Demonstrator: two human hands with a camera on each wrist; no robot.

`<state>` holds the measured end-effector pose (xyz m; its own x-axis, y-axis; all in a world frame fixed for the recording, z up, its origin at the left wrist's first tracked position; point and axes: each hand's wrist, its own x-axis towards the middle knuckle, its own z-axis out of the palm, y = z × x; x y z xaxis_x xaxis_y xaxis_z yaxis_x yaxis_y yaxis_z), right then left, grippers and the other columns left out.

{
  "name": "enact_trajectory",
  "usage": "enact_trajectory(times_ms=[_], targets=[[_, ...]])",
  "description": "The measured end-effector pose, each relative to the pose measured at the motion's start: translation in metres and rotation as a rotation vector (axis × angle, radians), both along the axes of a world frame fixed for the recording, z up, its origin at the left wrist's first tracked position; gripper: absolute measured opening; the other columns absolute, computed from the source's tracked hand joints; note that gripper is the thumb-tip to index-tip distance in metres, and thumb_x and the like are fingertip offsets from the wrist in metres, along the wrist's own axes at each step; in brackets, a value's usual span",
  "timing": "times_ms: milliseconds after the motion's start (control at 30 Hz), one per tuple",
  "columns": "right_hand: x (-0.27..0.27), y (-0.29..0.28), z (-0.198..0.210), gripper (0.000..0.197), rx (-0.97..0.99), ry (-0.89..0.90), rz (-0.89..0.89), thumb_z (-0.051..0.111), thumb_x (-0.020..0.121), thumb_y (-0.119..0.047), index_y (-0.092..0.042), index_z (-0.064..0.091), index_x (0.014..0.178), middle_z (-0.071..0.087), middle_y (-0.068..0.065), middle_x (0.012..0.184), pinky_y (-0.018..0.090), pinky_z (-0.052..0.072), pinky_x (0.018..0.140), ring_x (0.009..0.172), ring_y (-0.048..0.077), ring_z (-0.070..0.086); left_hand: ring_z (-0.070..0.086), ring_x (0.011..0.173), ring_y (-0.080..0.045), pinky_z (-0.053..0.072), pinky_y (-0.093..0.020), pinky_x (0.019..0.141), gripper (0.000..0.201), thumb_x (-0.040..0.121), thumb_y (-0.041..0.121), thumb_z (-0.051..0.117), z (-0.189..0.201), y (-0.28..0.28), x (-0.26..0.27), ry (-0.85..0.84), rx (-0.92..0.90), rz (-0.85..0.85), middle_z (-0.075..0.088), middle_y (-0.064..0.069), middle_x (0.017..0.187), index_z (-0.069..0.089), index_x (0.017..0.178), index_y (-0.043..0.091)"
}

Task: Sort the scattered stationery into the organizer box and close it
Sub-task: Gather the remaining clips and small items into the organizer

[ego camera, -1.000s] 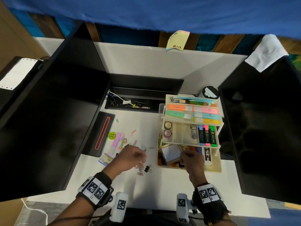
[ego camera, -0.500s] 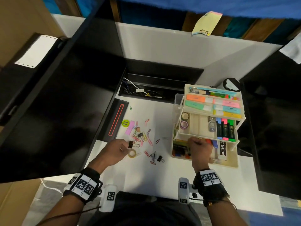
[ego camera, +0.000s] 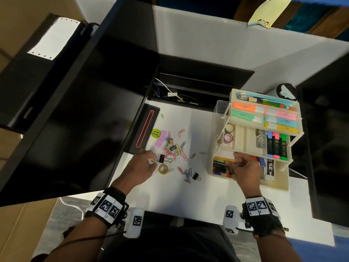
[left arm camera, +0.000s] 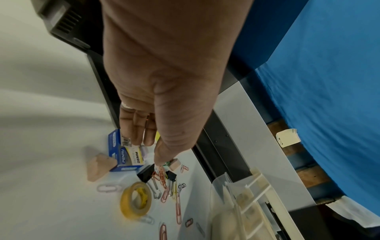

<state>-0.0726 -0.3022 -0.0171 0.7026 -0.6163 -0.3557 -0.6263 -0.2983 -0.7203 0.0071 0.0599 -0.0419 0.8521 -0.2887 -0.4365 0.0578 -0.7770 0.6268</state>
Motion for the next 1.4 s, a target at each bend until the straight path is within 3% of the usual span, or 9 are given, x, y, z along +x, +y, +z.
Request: enact_trajectory(times_ms=[100, 200, 433, 567, 733, 867, 1000, 1233, 1400], targets=[[-0.003, 0.002, -0.009, 0.029, -0.161, 0.088, 0.049, 0.089, 0.079, -0.019, -0.018, 0.070, 0.101, 0.070, 0.007, 0.079, 0.035, 0.060, 0.070, 0.074, 0.027, 0.071, 0.063, 0.090, -0.017, 0.057, -0.035, 0.085, 0.020, 0.089, 0.018, 0.075, -0.002, 0.001, 0.001, -0.012, 0.033, 0.010, 0.051, 0.002, 0.111, 0.070, 0.107, 0.025], [-0.005, 0.005, -0.008, 0.035, -0.222, 0.155, 0.090, 0.089, 0.077, -0.035, -0.022, 0.073, 0.105, 0.070, -0.006, 0.078, 0.043, 0.063, 0.070, 0.071, 0.019, 0.070, 0.061, 0.101, -0.022, 0.056, -0.035, 0.089, 0.031, 0.086, 0.014, 0.076, 0.000, 0.002, 0.005, -0.005, 0.101, 0.043, 0.048, 0.000, 0.121, 0.069, 0.114, 0.024], [0.011, 0.035, 0.061, 0.024, -0.315, 0.052, 0.350, 0.080, 0.087, -0.031, -0.026, 0.064, 0.070, 0.063, -0.005, 0.057, 0.034, 0.053, 0.056, 0.055, 0.017, 0.062, 0.060, 0.113, -0.033, 0.055, -0.044, 0.091, 0.049, 0.083, 0.019, 0.078, -0.003, 0.000, 0.007, -0.020, 0.256, 0.009, 0.049, -0.007, 0.129, 0.061, 0.128, 0.022], [0.052, 0.097, 0.065, 0.012, -0.300, -0.131, 0.682, 0.082, 0.084, -0.026, -0.024, 0.070, 0.085, 0.065, -0.009, 0.065, 0.030, 0.053, 0.056, 0.054, 0.006, 0.060, 0.066, 0.102, -0.029, 0.055, -0.039, 0.081, 0.045, 0.081, 0.048, 0.080, -0.005, -0.007, 0.004, -0.064, 0.286, 0.024, 0.053, -0.004, 0.122, 0.063, 0.117, 0.026], [0.112, 0.161, -0.001, 0.043, -0.207, -0.003, 0.849, 0.084, 0.078, -0.020, -0.016, 0.069, 0.118, 0.067, 0.005, 0.112, 0.028, 0.052, 0.085, 0.097, 0.021, 0.066, 0.067, 0.093, -0.020, 0.060, -0.034, 0.081, 0.045, 0.083, 0.047, 0.081, -0.009, -0.015, 0.000, -0.091, 0.235, 0.033, 0.053, -0.002, 0.119, 0.062, 0.119, 0.029], [0.126, 0.191, -0.028, 0.065, -0.290, 0.086, 0.937, 0.084, 0.071, -0.048, -0.017, 0.061, 0.123, 0.060, 0.006, 0.121, 0.042, 0.054, 0.090, 0.113, 0.030, 0.055, 0.066, 0.098, -0.021, 0.061, -0.037, 0.084, 0.051, 0.073, 0.045, 0.082, -0.017, -0.018, 0.000, -0.074, 0.213, 0.057, 0.056, -0.001, 0.118, 0.059, 0.116, 0.030], [0.129, 0.200, -0.036, 0.078, -0.418, 0.118, 0.860, 0.079, 0.066, -0.073, -0.018, 0.057, 0.117, 0.060, 0.006, 0.111, 0.041, 0.052, 0.082, 0.105, 0.029, 0.055, 0.066, 0.100, -0.024, 0.060, -0.038, 0.085, 0.059, 0.068, 0.046, 0.083, -0.015, -0.021, -0.001, -0.059, 0.193, 0.046, 0.058, -0.002, 0.116, 0.056, 0.117, 0.027], [0.142, 0.212, -0.034, 0.065, -0.499, 0.202, 0.781, 0.074, 0.071, -0.060, -0.013, 0.051, 0.110, 0.071, 0.008, 0.096, 0.039, 0.056, 0.081, 0.092, 0.033, 0.068, 0.065, 0.109, -0.027, 0.059, -0.039, 0.088, 0.065, 0.070, 0.033, 0.089, 0.001, -0.019, -0.003, -0.013, 0.178, 0.162, 0.064, -0.005, 0.118, 0.051, 0.122, 0.021], [0.150, 0.217, -0.030, 0.058, -0.443, 0.291, 0.736, 0.076, 0.076, -0.030, -0.011, 0.038, 0.115, 0.071, 0.011, 0.096, 0.035, 0.052, 0.073, 0.087, 0.034, 0.070, 0.060, 0.109, -0.029, 0.057, -0.039, 0.086, 0.067, 0.073, 0.034, 0.085, 0.013, -0.013, -0.014, 0.017, 0.179, 0.164, 0.062, -0.008, 0.115, 0.043, 0.122, 0.016]])
